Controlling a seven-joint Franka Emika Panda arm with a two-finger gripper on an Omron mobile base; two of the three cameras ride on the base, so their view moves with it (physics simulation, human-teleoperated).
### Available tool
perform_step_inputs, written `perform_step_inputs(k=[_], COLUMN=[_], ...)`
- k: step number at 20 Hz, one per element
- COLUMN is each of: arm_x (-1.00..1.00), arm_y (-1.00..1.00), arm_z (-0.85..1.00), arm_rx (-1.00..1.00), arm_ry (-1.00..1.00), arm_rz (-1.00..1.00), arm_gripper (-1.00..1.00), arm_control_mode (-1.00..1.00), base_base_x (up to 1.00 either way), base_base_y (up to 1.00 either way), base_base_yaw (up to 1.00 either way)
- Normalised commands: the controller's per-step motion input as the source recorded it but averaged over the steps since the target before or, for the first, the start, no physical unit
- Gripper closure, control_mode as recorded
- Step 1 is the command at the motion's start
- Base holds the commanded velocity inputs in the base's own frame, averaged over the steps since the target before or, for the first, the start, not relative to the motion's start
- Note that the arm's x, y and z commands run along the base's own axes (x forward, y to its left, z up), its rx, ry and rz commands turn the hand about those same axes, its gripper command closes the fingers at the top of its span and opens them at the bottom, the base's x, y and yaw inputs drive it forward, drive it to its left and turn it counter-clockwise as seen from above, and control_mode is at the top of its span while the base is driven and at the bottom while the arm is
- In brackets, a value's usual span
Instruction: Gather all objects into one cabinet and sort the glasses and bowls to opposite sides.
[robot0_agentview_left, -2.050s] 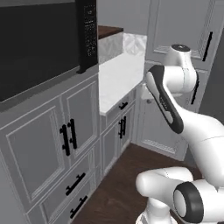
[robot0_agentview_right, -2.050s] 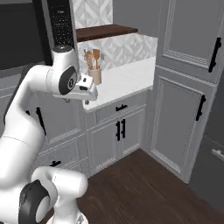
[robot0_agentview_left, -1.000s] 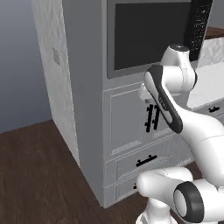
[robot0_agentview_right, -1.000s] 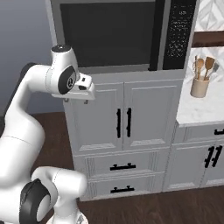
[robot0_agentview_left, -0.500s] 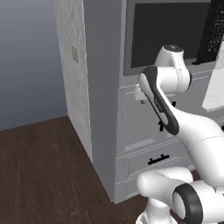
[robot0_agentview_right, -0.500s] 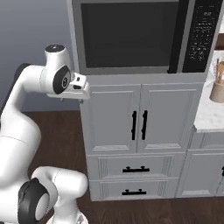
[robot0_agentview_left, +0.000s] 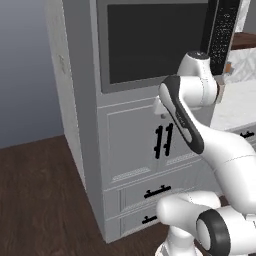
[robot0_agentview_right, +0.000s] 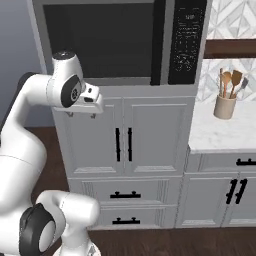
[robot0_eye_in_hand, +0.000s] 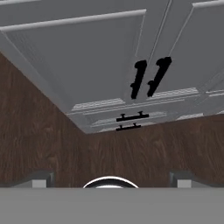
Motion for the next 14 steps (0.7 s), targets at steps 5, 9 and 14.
perform_step_inputs(k=[5,9,14], arm_x=[0.0,0.0,0.0], arm_y=[0.0,0.0,0.0], arm_z=[0.0,0.0,0.0], arm_rx=[0.0,0.0,0.0], arm_ry=[0.0,0.0,0.0], arm_rz=[0.0,0.0,0.0], arm_gripper=[-1.0,-1.0,-1.0], arm_control_mode=[1.0,1.0,1.0], base_base_x=[0.0,-0.02,-0.02], base_base_y=[-0.6,-0.33,-0.01], base_base_yaw=[0.23,0.45,0.48])
